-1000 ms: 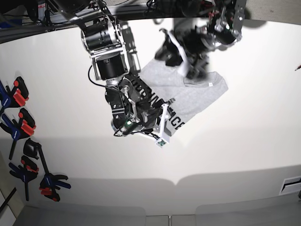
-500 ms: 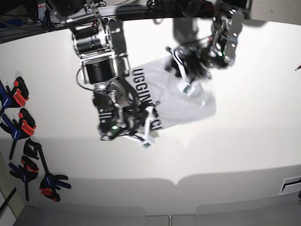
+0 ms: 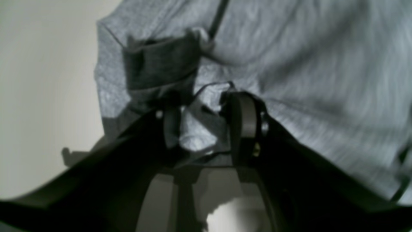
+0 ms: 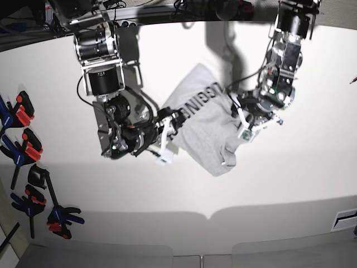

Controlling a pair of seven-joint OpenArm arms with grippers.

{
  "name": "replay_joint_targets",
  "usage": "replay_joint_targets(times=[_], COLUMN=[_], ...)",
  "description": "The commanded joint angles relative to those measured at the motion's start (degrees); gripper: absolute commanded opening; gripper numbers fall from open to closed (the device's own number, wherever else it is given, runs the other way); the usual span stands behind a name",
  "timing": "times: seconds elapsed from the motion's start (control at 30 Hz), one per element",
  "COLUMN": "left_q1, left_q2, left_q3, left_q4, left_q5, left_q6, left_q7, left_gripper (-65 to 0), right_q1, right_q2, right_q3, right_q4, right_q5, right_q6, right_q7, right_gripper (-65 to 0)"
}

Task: Fold the T-shirt properly
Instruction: 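Hold the shirt with both grippers and tuck its edges under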

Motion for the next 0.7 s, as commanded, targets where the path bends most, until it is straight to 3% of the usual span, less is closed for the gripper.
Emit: replay_joint_targets(times=[0.0,0.23,0.67], left_q1=[-1.11,-5.79,-12.7], left_q2=[-0.37,-0.85,-5.95], left_q3=[-0.04,-0.04,-0.04], left_q4=[-1.27,-9.46,-9.55], left_q5=[1.22,1.46,1.2], left_q6=[0.48,0.46,0.44], left_q7=[1.01,1.25,1.49], left_gripper=[-42.0,-42.0,-42.0], right_q1=[0.81,-2.69,-9.2], right_q2=[-0.07,0.17,0.02], right_q3=[0.0,0.0,0.0], right_q4=[0.74,0.76,7.37], right_q5=[1.27,1.42,2.73], right_q6=[0.66,0.63,0.35], right_q7=[-1.25,-2.08,-2.92], right_gripper=[-40.0,-40.0,-40.0])
